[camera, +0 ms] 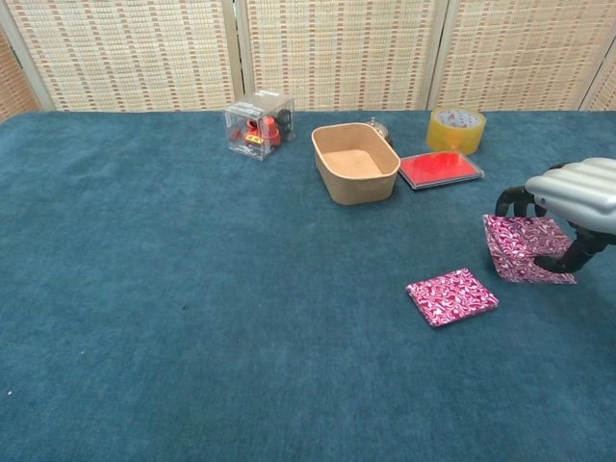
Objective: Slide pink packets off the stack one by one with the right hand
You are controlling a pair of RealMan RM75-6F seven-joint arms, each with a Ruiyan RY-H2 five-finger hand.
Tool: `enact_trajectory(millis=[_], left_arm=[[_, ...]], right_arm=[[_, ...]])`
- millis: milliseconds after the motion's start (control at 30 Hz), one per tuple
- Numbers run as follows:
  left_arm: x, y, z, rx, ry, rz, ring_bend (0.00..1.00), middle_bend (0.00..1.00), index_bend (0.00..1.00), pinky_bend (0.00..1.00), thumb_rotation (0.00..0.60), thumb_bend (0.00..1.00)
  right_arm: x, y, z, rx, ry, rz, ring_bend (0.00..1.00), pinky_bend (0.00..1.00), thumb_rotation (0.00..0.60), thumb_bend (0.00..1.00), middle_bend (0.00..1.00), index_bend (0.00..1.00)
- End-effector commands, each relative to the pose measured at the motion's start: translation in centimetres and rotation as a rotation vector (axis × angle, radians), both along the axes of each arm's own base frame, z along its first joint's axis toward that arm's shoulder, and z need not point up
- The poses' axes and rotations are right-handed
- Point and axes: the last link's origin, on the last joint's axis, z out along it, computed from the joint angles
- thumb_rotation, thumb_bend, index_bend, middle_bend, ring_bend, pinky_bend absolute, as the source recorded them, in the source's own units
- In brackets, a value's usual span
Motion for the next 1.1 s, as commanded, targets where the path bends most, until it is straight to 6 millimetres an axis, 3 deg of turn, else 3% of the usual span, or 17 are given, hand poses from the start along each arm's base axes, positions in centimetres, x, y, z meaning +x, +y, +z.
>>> enact_trajectory(millis=[33, 167, 400, 733, 833, 1000, 1100], left_arm=[[0.0, 0.0, 0.1, 0.003, -0.001, -0.001, 0.00, 0.00, 0.00, 0.06, 0.600, 0.45], [0.0, -0.1, 0.1, 0.006, 0.000, -0.001, 0.00, 0.00, 0.00, 0.06, 0.600, 0.46], [0.2, -0.2, 0.0, 0.009, 0.004, -0.002, 0.00, 0.00, 0.00, 0.06, 0.600, 0.46], [0.4, -0.8, -0.1, 0.009, 0.003, -0.022, 0.00, 0.00, 0.00, 0.06, 0.600, 0.46], [0.3, -0.6, 0.0, 0.011, 0.004, -0.014, 0.00, 0.00, 0.00, 0.07, 0.600, 0.46], [0.2, -0.6, 0.1, 0.012, 0.001, -0.014, 0.00, 0.00, 0.00, 0.07, 0.600, 0.46], [0.2, -0.6, 0.1, 0.010, 0.003, -0.011, 0.00, 0.00, 0.00, 0.07, 0.600, 0.46]], right_arm=[[0.7, 2.2, 1.0, 0.028, -0.003, 0.054, 0.30, 0.13, 0.600, 0.28, 0.47, 0.67], [0.7, 5.5, 1.8, 0.063, 0.033, 0.145, 0.30, 0.13, 0.600, 0.28, 0.47, 0.67], [-1.3, 10.5, 2.1, 0.160, 0.063, 0.197, 0.30, 0.13, 0.600, 0.28, 0.47, 0.66], [-3.7, 12.1, -0.3, 0.212, 0.140, 0.224, 0.32, 0.14, 0.600, 0.28, 0.47, 0.63], [-3.8, 12.2, -0.5, 0.194, 0.152, 0.231, 0.32, 0.15, 0.600, 0.28, 0.45, 0.49], [-4.0, 12.6, -0.7, 0.184, 0.185, 0.256, 0.21, 0.15, 0.600, 0.28, 0.18, 0.08], [-4.0, 12.9, -0.6, 0.203, 0.187, 0.246, 0.16, 0.14, 0.600, 0.28, 0.11, 0.00]])
